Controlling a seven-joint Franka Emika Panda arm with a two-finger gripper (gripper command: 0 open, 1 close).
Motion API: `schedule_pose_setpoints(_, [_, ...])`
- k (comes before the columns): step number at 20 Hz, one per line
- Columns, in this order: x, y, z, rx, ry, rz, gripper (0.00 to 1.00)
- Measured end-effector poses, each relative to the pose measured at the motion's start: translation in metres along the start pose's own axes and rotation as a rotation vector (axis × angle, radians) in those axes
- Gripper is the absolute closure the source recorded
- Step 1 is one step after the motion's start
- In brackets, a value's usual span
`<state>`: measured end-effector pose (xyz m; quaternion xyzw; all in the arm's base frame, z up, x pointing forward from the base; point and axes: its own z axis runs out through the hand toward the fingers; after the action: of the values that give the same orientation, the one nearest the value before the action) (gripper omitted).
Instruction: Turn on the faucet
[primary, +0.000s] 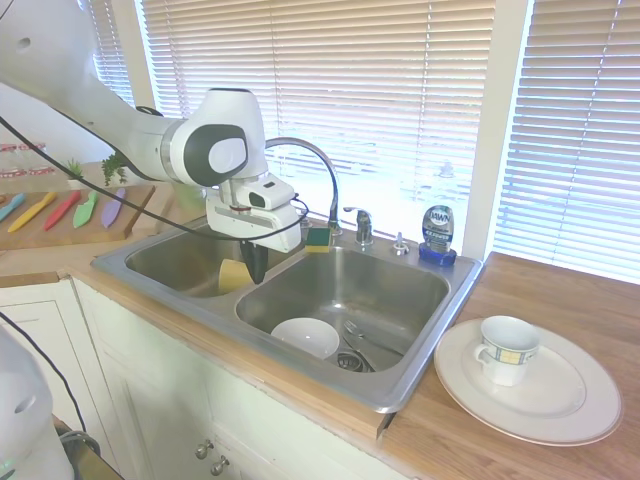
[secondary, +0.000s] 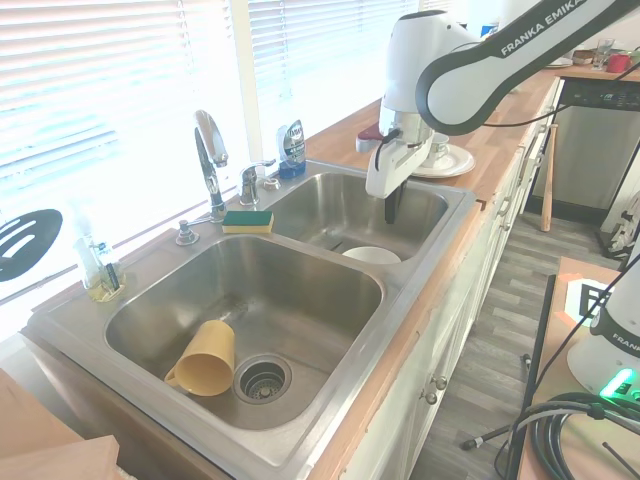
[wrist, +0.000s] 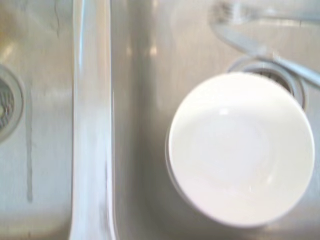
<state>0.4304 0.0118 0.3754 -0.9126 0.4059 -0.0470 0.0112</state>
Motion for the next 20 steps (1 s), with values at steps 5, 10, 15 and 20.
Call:
schedule_pose_setpoints(5, [0.029, -0.023, 0.002, 0.015, 0.011, 0.011, 1.0])
schedule_pose_setpoints(10, [0.079, -0.057, 0.01, 0.015, 0.016, 0.025, 1.0])
schedule_pose_setpoints(15, [0.115, -0.091, 0.028, 0.017, 0.015, 0.028, 1.0])
schedule_pose_setpoints(20, [0.139, -0.118, 0.035, 0.022, 0.021, 0.028, 1.0])
